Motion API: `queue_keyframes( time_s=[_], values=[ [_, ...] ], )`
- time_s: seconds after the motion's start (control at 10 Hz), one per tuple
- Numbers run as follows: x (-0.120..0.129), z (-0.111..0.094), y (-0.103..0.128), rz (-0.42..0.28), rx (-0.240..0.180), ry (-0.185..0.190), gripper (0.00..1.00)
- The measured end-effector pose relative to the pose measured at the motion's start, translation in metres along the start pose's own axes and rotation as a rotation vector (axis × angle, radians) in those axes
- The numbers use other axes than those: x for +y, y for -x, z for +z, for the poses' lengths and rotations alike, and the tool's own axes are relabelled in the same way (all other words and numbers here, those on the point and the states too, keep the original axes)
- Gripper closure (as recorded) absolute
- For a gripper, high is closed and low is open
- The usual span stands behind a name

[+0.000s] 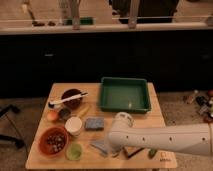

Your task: Place towel in tray

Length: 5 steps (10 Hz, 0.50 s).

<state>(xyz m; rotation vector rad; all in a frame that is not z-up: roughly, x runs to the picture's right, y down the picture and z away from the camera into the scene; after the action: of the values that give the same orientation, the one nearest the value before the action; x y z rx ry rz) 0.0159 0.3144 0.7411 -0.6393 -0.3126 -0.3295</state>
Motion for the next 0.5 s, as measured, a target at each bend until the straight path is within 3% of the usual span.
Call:
queue_keyframes(
  time_s=[0.5],
  values=[
    [-0.0031,0.0053,-0.0044,0.039,0.008,0.017,0.20]
  ],
)
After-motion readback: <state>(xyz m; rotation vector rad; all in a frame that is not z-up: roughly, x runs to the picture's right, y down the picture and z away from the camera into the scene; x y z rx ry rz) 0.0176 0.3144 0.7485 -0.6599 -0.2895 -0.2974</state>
